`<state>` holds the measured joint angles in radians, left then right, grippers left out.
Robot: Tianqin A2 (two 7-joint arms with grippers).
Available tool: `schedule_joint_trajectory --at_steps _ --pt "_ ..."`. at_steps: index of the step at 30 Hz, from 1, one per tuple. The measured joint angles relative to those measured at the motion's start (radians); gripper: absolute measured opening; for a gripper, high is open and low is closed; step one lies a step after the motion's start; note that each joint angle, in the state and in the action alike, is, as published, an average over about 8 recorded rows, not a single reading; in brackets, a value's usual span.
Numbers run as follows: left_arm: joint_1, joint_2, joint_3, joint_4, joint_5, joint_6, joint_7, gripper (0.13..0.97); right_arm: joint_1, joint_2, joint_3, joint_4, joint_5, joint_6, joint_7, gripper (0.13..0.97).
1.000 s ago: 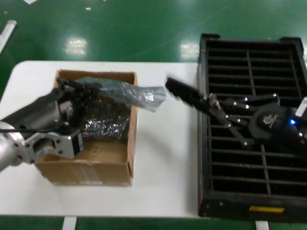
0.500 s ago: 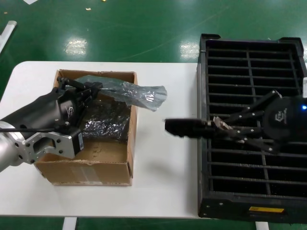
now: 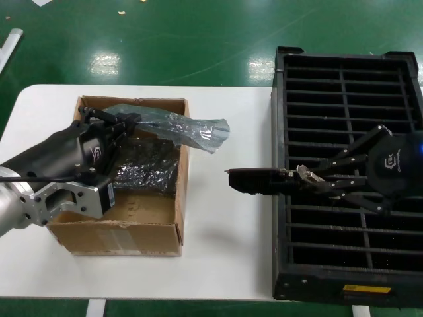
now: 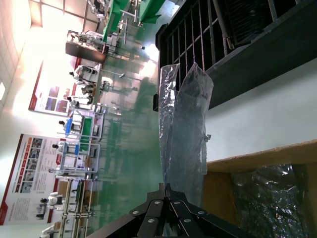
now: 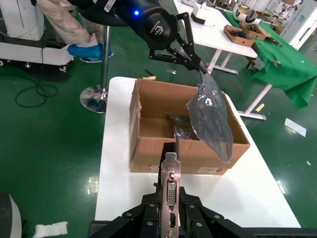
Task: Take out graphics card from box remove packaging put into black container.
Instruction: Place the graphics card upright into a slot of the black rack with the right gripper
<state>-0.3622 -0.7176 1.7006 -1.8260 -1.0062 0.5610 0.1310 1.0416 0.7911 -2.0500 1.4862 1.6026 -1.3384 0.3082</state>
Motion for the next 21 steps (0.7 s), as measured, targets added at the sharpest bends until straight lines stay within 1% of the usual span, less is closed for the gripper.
schedule_joint_trajectory --at_steps 6,11,15,21 --pt "0.0 0.0 0.0 0.0 0.0 0.0 0.0 0.138 0.035 -0.015 -0.031 -0.046 -0.024 -0.033 -0.029 0.185" --pt "0.0 0.0 0.0 0.0 0.0 0.0 0.0 0.138 0.125 -0.004 -0.094 -0.102 -0.026 -0.12 -0.079 0.185" --pt "0.0 0.0 0.0 0.0 0.0 0.0 0.0 0.138 0.243 0.034 -0.214 -0.139 0.026 -0.184 -0.113 0.185" --pt "0.0 0.0 0.0 0.0 0.0 0.0 0.0 0.138 0.437 0.092 -0.475 -0.178 0.167 -0.221 -0.148 0.185"
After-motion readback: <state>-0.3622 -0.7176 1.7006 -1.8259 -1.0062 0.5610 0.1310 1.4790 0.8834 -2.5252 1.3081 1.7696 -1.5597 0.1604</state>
